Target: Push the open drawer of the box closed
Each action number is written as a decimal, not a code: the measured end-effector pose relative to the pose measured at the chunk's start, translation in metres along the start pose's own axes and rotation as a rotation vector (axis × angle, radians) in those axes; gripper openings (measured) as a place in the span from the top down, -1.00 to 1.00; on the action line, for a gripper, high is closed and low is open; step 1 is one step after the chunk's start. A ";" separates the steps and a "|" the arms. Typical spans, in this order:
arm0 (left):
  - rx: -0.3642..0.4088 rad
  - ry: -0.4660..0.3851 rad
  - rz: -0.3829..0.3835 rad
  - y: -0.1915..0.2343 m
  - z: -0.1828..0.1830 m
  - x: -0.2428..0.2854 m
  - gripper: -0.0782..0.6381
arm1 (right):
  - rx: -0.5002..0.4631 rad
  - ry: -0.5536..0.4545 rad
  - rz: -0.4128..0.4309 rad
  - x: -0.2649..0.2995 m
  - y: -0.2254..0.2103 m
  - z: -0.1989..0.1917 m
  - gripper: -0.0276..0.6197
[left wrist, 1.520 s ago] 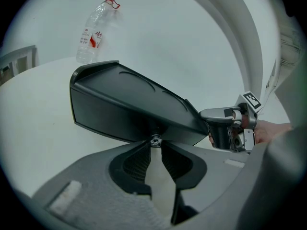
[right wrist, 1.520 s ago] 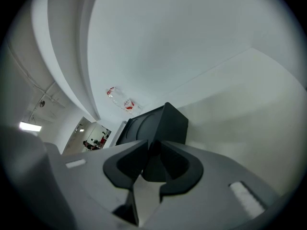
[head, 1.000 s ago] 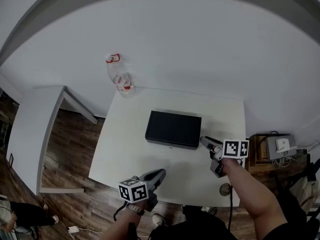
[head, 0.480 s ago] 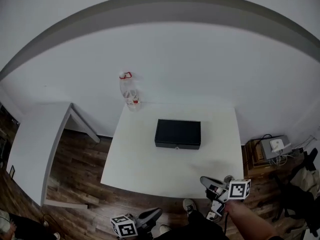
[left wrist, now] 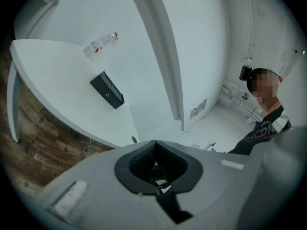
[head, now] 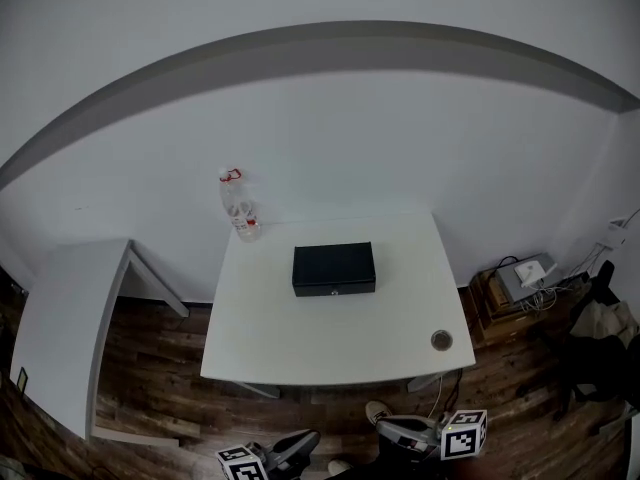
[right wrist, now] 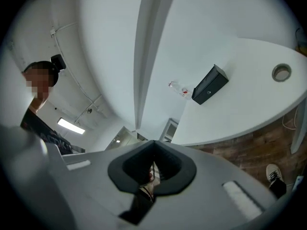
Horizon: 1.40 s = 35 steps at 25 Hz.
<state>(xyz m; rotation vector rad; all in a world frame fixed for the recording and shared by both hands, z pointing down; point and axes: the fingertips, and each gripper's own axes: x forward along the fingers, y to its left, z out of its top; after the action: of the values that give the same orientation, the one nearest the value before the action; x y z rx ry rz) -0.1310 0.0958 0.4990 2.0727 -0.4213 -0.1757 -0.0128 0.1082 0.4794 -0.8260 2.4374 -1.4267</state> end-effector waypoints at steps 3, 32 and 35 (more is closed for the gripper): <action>0.003 0.004 -0.017 -0.013 -0.012 -0.005 0.79 | 0.011 -0.017 -0.005 -0.014 0.007 -0.019 0.91; 0.005 -0.071 -0.015 -0.021 -0.017 -0.019 0.79 | -0.006 0.038 0.018 -0.006 0.018 -0.039 0.91; -0.004 -0.084 -0.011 -0.019 -0.016 -0.023 0.79 | -0.001 0.037 0.018 -0.003 0.019 -0.039 0.91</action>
<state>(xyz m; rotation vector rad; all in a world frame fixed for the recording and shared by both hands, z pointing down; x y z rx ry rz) -0.1430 0.1257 0.4900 2.0694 -0.4605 -0.2703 -0.0338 0.1461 0.4828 -0.7835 2.4658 -1.4474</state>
